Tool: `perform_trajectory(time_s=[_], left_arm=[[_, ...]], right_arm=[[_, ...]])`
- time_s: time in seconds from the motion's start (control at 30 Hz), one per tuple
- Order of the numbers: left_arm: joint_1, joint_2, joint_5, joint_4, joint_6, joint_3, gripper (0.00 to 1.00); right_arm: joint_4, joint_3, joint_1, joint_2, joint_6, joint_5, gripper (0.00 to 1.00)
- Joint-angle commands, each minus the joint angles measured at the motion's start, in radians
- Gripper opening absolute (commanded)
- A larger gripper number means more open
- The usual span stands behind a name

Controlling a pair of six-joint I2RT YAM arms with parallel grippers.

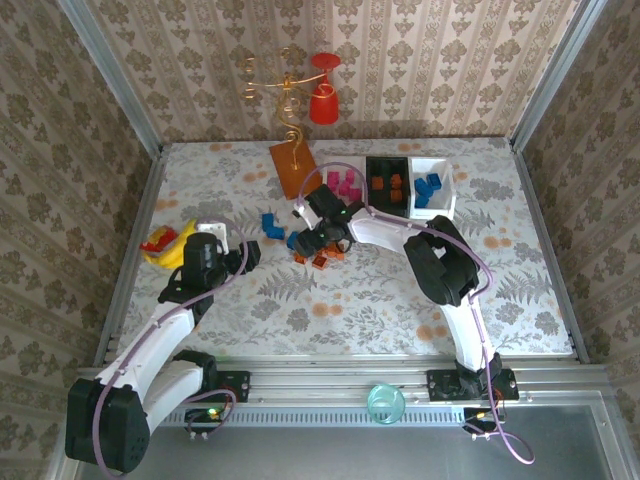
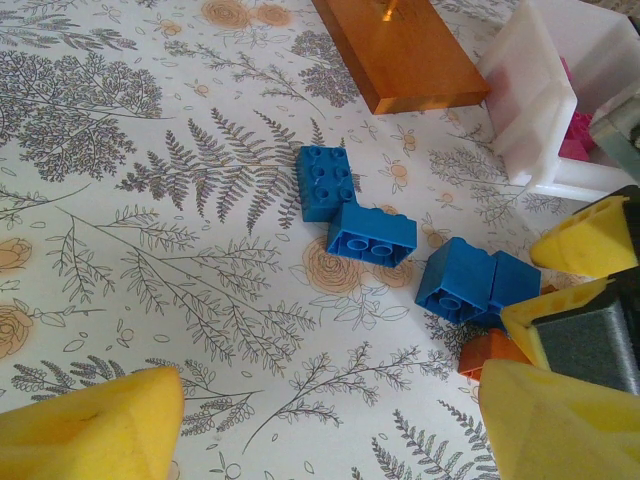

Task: Sort the legos into containers by color
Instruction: Separate the lego at the center of the table, then pick up the lego from the center of the table.

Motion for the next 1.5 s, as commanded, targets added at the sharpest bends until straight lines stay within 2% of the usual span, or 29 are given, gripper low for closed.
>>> perform_trajectory(time_s=[0.0,0.33,0.57,0.7,1.13,1.3,1.47], left_arm=[[0.009,-0.005,0.009,-0.013,-0.005,-0.009,0.79],[0.010,-0.006,0.010,-0.005,-0.005,-0.011,0.79],[0.009,0.008,0.015,0.010,-0.007,-0.011,0.79],[0.010,0.018,0.013,0.014,-0.007,-0.010,0.79],[0.009,0.031,0.017,0.018,-0.008,-0.010,0.79],[0.009,0.027,0.021,0.016,-0.007,-0.011,0.79],[0.009,0.027,0.028,0.021,-0.015,-0.012,0.79]], right_arm=[[-0.047,0.042,-0.002,0.034,-0.028,-0.025,0.72],[-0.103,0.101,-0.024,0.069,-0.062,0.035,0.65],[-0.090,0.083,-0.052,0.039,-0.055,0.005,0.62],[-0.086,0.083,-0.043,0.050,-0.089,-0.035,0.63],[-0.143,0.189,-0.037,0.137,-0.145,0.034,0.65],[-0.160,0.207,-0.037,0.139,-0.149,0.032,0.58],[-0.132,0.168,-0.037,0.061,-0.136,-0.002,0.52]])
